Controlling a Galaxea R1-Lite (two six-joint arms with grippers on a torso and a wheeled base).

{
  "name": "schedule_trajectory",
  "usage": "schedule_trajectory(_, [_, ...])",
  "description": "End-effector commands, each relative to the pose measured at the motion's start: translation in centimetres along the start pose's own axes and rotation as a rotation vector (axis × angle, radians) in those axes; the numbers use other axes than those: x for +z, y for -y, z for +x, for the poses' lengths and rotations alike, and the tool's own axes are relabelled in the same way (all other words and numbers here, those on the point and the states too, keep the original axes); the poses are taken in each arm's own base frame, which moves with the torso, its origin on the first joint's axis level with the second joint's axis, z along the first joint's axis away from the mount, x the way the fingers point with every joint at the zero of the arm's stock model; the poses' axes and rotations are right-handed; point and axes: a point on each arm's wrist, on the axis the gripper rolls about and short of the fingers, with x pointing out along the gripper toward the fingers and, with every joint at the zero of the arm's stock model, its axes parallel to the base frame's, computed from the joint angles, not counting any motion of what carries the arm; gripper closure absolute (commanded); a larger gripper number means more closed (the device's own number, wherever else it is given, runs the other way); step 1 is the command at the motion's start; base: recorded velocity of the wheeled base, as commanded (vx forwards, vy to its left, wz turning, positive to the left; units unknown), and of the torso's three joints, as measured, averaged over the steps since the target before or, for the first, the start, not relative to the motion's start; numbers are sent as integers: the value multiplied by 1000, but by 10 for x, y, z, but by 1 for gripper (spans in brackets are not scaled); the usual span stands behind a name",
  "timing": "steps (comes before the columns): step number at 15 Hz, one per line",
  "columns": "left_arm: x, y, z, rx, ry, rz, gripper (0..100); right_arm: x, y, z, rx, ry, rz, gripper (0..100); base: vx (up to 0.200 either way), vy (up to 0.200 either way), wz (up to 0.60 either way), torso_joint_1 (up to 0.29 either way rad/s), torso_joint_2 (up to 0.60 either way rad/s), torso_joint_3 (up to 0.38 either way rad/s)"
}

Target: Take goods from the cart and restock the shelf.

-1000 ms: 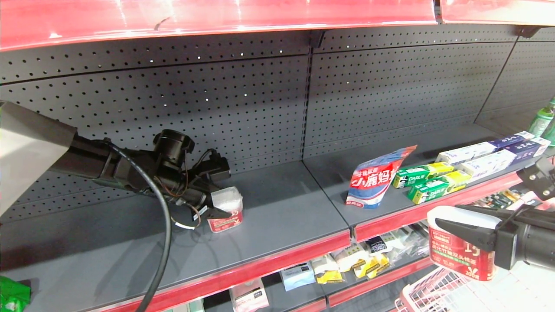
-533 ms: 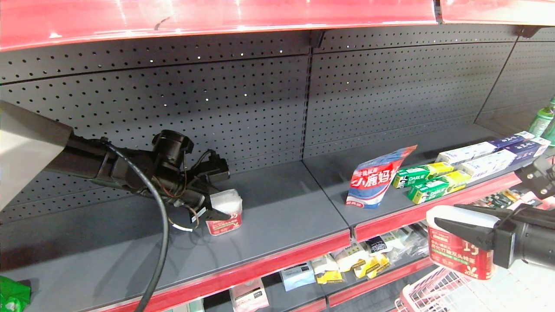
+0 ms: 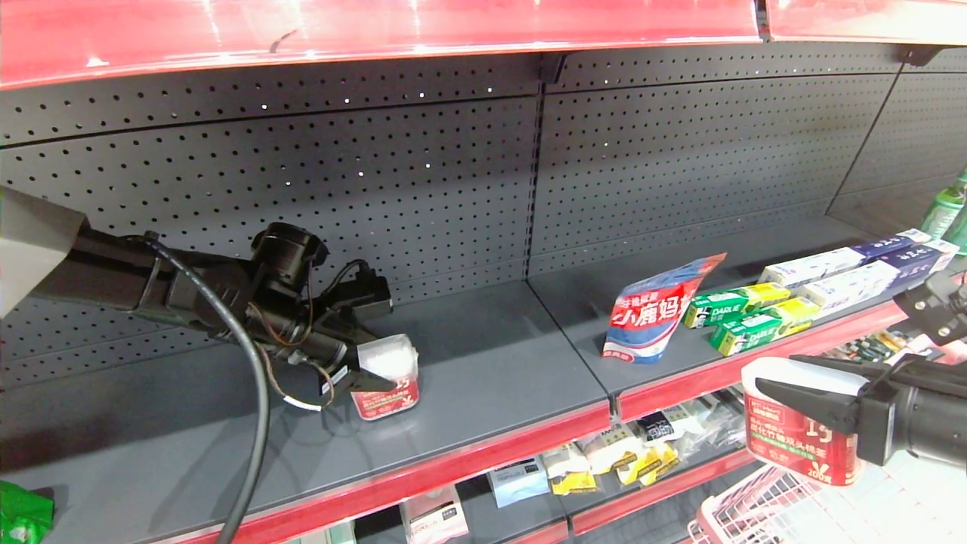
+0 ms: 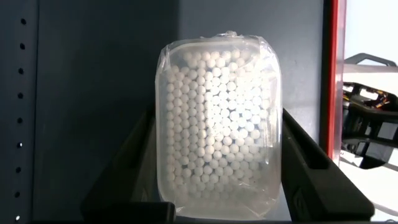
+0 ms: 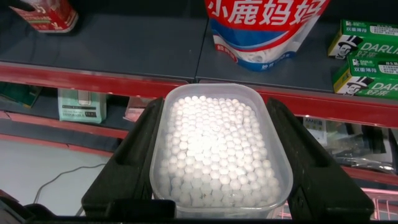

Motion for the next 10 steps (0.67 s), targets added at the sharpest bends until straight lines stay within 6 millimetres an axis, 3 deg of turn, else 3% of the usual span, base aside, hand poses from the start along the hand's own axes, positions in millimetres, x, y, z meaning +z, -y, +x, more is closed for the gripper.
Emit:
schedule_trajectory(1, [-1,10,-7,-8,-4,-1,100,0,0,0,1,0,0,100,0,0,0,0,0,0])
schedule_trajectory(10, [-9,23,-7,-50,-7,-11,100,0,1,2,3,-5,1,100,0,0,0,0,0,0])
